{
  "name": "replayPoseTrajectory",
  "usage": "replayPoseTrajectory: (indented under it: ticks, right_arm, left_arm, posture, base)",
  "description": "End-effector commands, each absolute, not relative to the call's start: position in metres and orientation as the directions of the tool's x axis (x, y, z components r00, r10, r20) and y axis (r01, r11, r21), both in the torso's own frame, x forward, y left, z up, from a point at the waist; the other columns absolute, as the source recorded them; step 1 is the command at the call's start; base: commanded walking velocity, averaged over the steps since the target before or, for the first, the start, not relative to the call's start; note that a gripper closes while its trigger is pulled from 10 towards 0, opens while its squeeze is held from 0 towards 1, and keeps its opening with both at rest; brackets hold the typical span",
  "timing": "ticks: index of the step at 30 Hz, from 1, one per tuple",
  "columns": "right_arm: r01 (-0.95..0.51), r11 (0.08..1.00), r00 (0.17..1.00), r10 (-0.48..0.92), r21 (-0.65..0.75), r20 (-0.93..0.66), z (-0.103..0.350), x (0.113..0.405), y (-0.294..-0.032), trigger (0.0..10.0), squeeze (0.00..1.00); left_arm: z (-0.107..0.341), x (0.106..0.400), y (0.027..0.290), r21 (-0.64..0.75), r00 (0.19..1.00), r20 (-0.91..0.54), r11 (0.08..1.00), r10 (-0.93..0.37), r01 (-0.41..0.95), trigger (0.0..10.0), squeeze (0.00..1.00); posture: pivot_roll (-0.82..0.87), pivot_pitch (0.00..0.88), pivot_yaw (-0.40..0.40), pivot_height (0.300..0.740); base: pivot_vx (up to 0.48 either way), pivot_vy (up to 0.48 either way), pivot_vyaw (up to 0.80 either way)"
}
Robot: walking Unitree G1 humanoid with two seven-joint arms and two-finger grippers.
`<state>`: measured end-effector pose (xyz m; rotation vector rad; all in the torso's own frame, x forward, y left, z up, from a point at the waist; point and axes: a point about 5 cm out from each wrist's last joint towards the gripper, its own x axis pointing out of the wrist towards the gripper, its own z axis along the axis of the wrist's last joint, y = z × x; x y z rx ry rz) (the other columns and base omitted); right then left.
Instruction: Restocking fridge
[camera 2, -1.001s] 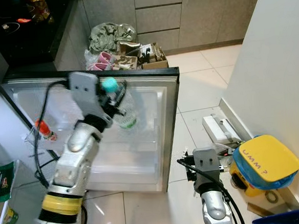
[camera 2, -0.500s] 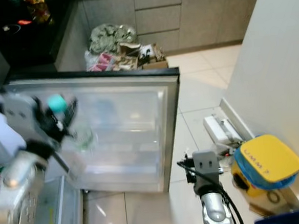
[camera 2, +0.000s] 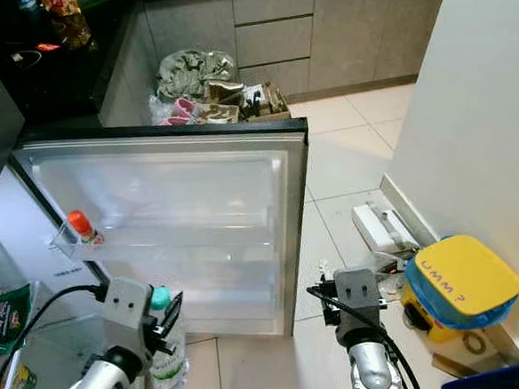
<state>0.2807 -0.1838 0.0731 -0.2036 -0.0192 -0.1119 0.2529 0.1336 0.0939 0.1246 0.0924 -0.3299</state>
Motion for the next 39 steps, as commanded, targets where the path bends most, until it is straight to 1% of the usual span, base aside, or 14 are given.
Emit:
replayPoseTrajectory:
  ticks: [1, 9, 14, 17, 31, 39]
  right_arm:
    - [0.098, 0.975, 0.995, -0.101, -0.199, -0.003, 0.064, 0.276, -0.182, 10.0, 0.0]
    - [0.098, 0.975, 0.995, -0.102, -0.2, -0.01, 0.063, 0.275, -0.182, 10.0, 0.0]
    - [0.1, 0.975, 0.995, -0.104, -0.2, -0.009, 0.062, 0.275, -0.182, 10.0, 0.0]
    - [0.1, 0.975, 0.995, -0.104, -0.2, -0.008, 0.062, 0.275, -0.183, 10.0, 0.0]
    - [0.108, 0.974, 0.994, -0.111, -0.201, -0.005, 0.063, 0.275, -0.183, 10.0, 0.0]
    - [0.112, 0.973, 0.993, -0.114, -0.203, -0.002, 0.063, 0.276, -0.183, 10.0, 0.0]
  left_arm:
    - [0.087, 0.25, 0.132, 0.116, 0.94, -0.127, 0.936, -0.317, 0.331, 10.0, 0.0]
    - [0.083, 0.253, 0.127, 0.136, 0.94, -0.106, 0.932, -0.323, 0.336, 10.0, 0.0]
    - [0.086, 0.256, 0.124, 0.138, 0.941, -0.087, 0.931, -0.328, 0.337, 10.0, 0.0]
    - [0.086, 0.256, 0.124, 0.139, 0.941, -0.085, 0.931, -0.328, 0.337, 10.0, 0.0]
    - [0.089, 0.26, 0.123, 0.141, 0.941, -0.062, 0.93, -0.333, 0.339, 10.0, 0.0]
    - [0.091, 0.261, 0.122, 0.139, 0.94, -0.055, 0.93, -0.337, 0.341, 10.0, 0.0]
  posture:
    - [-0.17, 0.167, 0.066, 0.74]
    - [-0.17, 0.173, 0.064, 0.736]
    - [-0.17, 0.175, 0.066, 0.707]
    - [-0.17, 0.175, 0.066, 0.702]
    - [-0.17, 0.178, 0.072, 0.622]
    - [-0.17, 0.179, 0.075, 0.598]
  base:
    - [0.0, 0.0, 0.0]
    - [0.0, 0.0, 0.0]
    - [0.0, 0.0, 0.0]
    - [0.0, 0.0, 0.0]
    - [0.0, 0.0, 0.0]
    - [0.0, 0.0, 0.0]
